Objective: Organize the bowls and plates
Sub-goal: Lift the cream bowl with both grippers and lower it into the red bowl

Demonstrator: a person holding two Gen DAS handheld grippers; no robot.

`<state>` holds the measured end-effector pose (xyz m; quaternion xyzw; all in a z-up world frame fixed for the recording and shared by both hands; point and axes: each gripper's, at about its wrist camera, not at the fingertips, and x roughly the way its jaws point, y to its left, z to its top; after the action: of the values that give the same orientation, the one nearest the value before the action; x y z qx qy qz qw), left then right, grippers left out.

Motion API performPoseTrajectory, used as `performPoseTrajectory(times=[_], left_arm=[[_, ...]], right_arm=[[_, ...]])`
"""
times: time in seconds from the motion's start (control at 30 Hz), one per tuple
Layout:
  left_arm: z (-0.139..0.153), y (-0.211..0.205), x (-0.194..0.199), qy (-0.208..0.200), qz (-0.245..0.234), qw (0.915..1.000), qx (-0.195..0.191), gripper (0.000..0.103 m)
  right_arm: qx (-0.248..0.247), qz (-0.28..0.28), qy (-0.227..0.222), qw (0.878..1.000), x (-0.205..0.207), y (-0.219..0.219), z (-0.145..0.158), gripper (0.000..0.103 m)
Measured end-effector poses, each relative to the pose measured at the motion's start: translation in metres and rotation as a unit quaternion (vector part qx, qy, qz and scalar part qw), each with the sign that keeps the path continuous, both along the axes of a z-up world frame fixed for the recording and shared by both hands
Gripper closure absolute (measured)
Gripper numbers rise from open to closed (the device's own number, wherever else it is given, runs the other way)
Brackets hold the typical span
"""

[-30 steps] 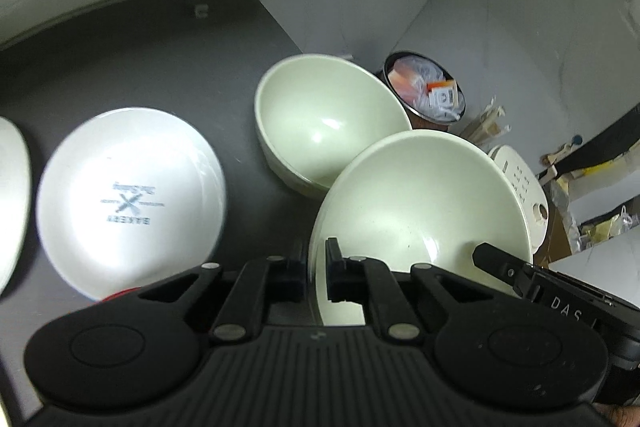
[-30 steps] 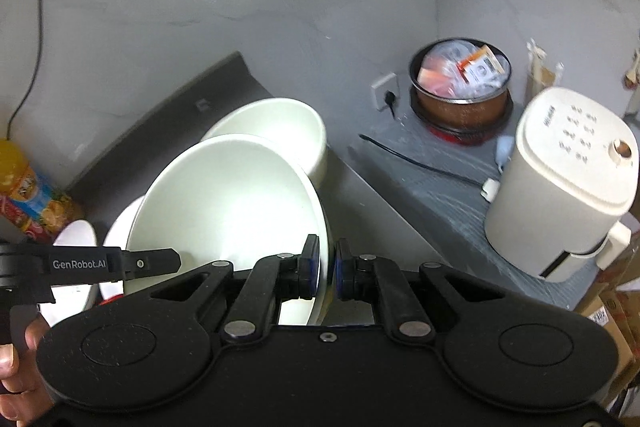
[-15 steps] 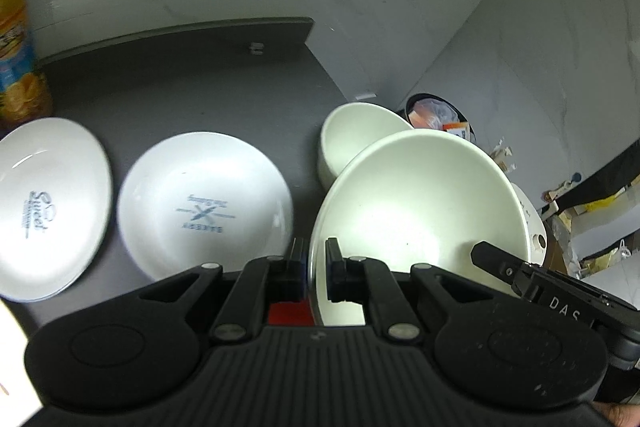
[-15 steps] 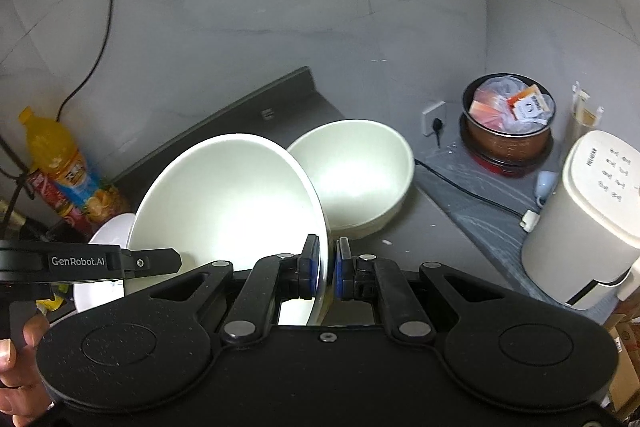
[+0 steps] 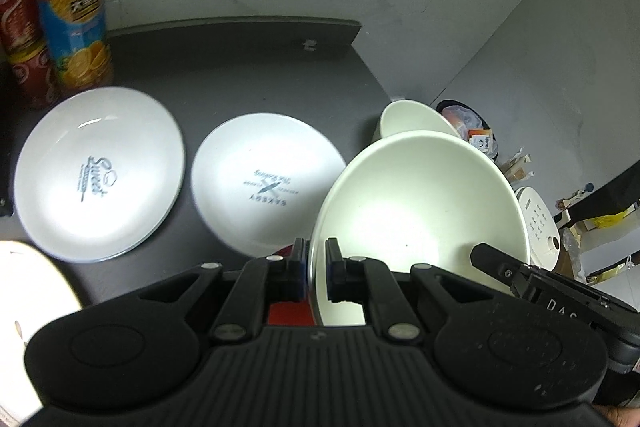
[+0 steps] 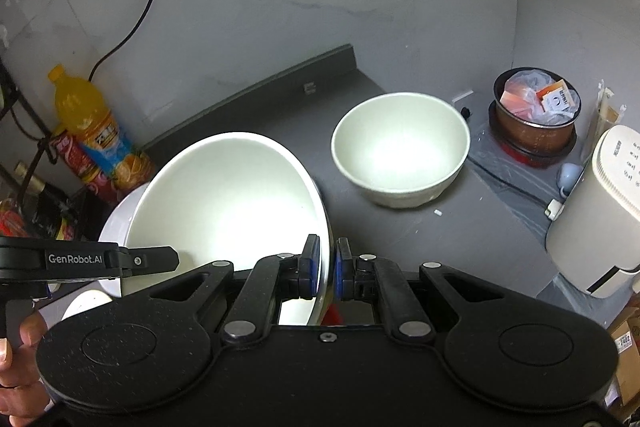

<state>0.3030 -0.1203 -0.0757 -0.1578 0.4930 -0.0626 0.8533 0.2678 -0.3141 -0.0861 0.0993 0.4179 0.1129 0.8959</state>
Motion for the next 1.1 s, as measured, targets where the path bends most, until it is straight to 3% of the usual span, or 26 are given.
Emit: performPoseTrajectory(times=[0.77,1.1], left_arm=[[-0.050,0.026,-0.026,0.068,-0.004,0.9977,-0.011,0.095],[-0.058,0.020,-0.026,0.080,0.007,0.9967,0.002,0.092]], right_arm=[[-0.020,-0.001,0.067,0.998,-0.025,0.021,-0.039,0.094],[-0.031,0.008,0.071,0.997,-0.019,0.021,-0.044,0.081]])
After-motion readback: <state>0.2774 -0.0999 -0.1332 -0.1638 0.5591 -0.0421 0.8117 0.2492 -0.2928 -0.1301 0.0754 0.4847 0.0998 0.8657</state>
